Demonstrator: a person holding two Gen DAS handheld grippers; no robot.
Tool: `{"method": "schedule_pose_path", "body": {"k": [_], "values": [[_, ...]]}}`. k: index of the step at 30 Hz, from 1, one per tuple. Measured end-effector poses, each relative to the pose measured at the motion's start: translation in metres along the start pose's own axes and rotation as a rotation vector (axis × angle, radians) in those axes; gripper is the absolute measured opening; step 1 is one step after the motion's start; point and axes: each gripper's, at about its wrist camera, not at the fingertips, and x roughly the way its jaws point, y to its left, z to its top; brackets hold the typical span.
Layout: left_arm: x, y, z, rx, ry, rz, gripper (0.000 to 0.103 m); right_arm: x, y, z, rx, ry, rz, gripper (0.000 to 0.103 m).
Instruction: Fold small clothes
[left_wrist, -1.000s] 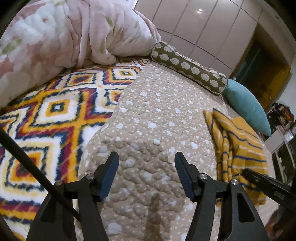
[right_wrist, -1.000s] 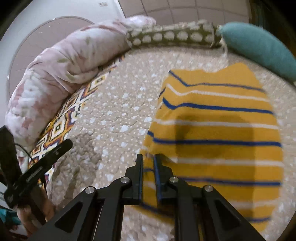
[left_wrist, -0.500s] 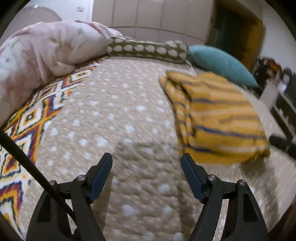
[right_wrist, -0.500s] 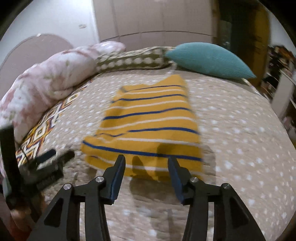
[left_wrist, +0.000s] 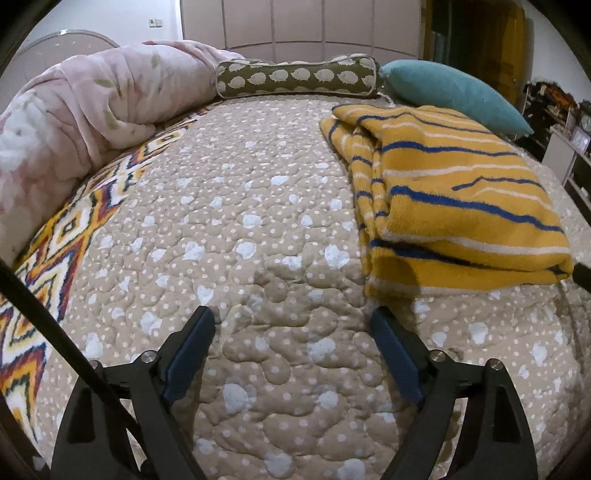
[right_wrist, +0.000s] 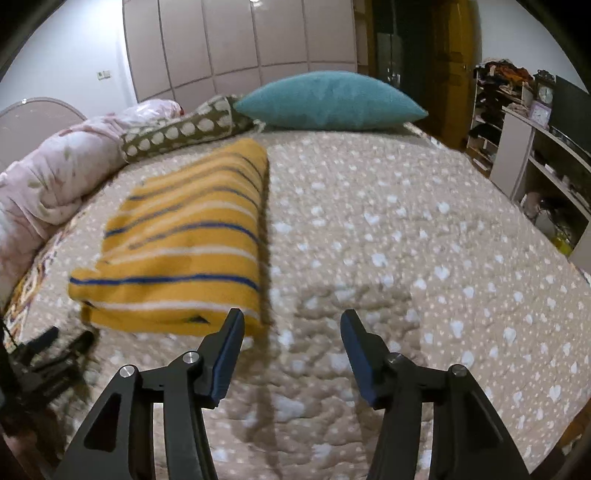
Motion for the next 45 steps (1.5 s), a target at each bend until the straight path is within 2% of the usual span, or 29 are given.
{"method": "schedule_pose_path", "body": {"k": [2, 4, 7, 13, 22, 45], "values": [[0.002, 0.001, 0.002, -0.02, 0.029, 0.04, 0.103, 0.007, -0.004, -0.006, 0.004, 0.018, 0.016, 0.059], [0.005, 0.004, 0.004, -0.071, 0.066, 0.038, 0.103, 0.013, -0.005, -0.015, -0.013, 0.029, 0.015, 0.059], [0.007, 0.004, 0.005, -0.092, 0.069, 0.051, 0.103, 0.013, -0.005, -0.025, -0.038, -0.009, 0.008, 0.061], [0.007, 0.003, 0.002, -0.099, 0.048, 0.069, 0.103, 0.016, -0.004, -0.035, -0.072, -0.056, 0.009, 0.072], [0.004, -0.003, -0.002, -0.083, 0.008, 0.108, 0.103, 0.017, -0.002, -0.038, -0.077, -0.082, 0.006, 0.075], [0.006, 0.0, -0.002, -0.099, 0.012, 0.088, 0.103, 0.02, -0.001, -0.039, -0.091, -0.089, 0.008, 0.078]]}}
